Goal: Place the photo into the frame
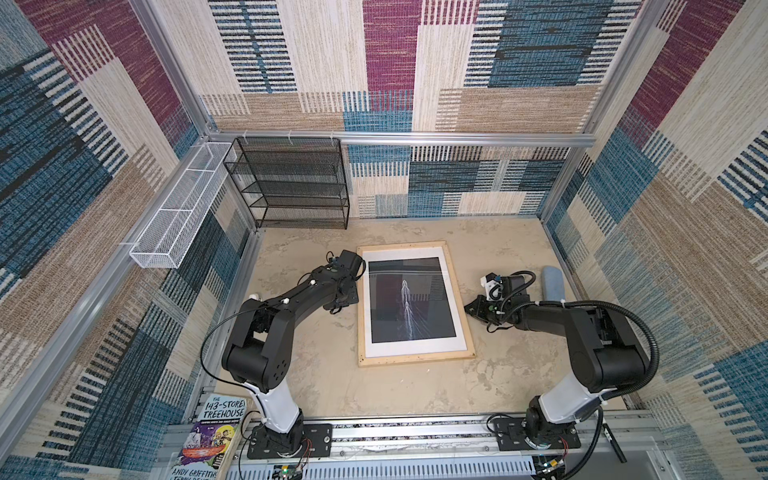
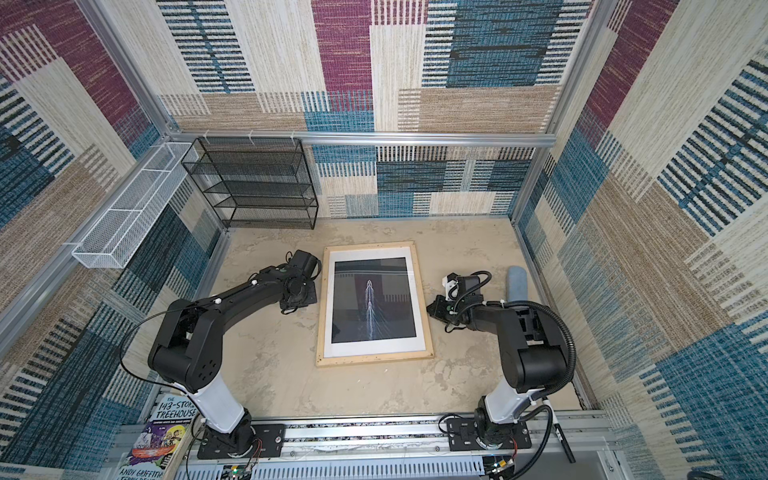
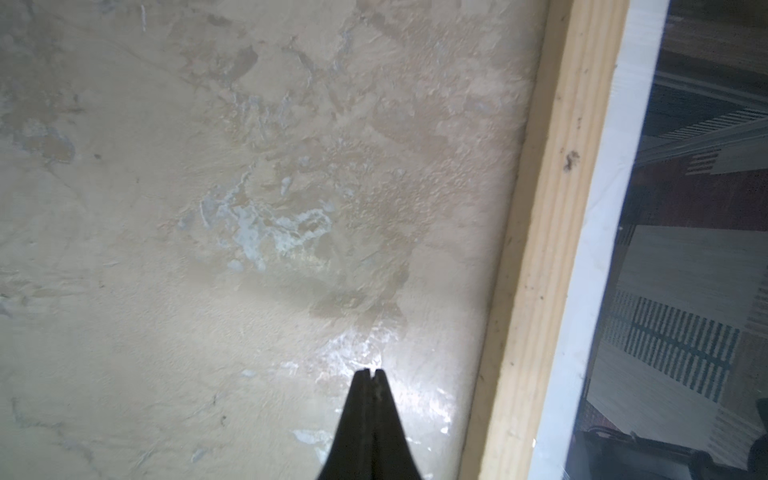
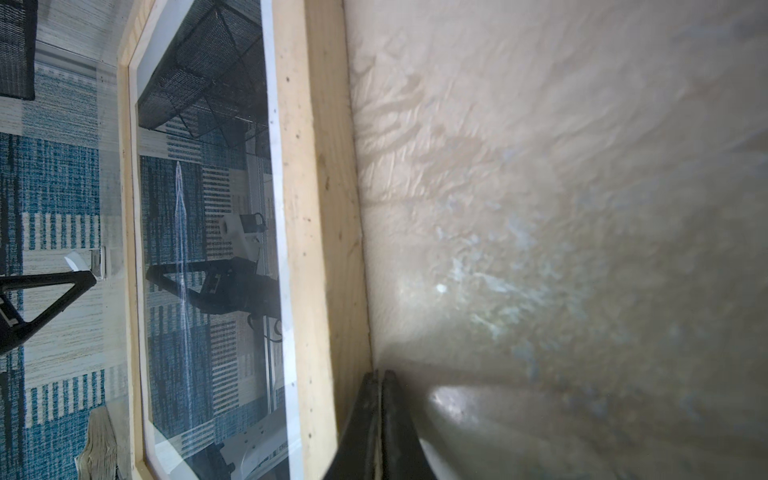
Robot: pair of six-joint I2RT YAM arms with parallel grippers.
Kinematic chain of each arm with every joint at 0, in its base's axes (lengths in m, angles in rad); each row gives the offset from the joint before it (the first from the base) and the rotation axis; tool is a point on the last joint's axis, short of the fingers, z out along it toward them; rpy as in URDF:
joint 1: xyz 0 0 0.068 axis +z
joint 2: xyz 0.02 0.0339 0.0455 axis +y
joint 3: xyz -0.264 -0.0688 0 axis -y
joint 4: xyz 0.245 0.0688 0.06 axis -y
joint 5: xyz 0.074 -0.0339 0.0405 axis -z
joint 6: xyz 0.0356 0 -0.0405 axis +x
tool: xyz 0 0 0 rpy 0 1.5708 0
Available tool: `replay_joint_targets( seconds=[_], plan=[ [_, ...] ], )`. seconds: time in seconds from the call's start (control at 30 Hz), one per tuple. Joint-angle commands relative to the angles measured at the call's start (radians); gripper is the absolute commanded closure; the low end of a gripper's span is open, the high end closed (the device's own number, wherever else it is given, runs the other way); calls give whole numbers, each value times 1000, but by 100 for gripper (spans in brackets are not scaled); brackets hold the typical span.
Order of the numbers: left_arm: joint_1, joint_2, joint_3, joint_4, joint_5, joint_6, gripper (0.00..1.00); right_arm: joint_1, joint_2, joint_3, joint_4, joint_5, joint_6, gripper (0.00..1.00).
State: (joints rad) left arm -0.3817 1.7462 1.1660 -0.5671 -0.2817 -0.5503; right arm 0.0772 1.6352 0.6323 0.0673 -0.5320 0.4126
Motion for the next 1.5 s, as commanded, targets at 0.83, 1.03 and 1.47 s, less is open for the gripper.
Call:
replay_joint_targets(
  seconds=[0.83, 1.03, 1.47],
  plan=[
    [12, -74, -9, -30, -16, 38, 100, 76, -155, -177, -10, -35, 106, 91],
    [14, -87, -9, -34, -30, 42, 100, 72, -214, -104, -94, 111, 79, 91],
    [15, -241, 80, -94, -57, 154, 54, -54, -318, 291, -291, 407, -121, 30]
  ],
)
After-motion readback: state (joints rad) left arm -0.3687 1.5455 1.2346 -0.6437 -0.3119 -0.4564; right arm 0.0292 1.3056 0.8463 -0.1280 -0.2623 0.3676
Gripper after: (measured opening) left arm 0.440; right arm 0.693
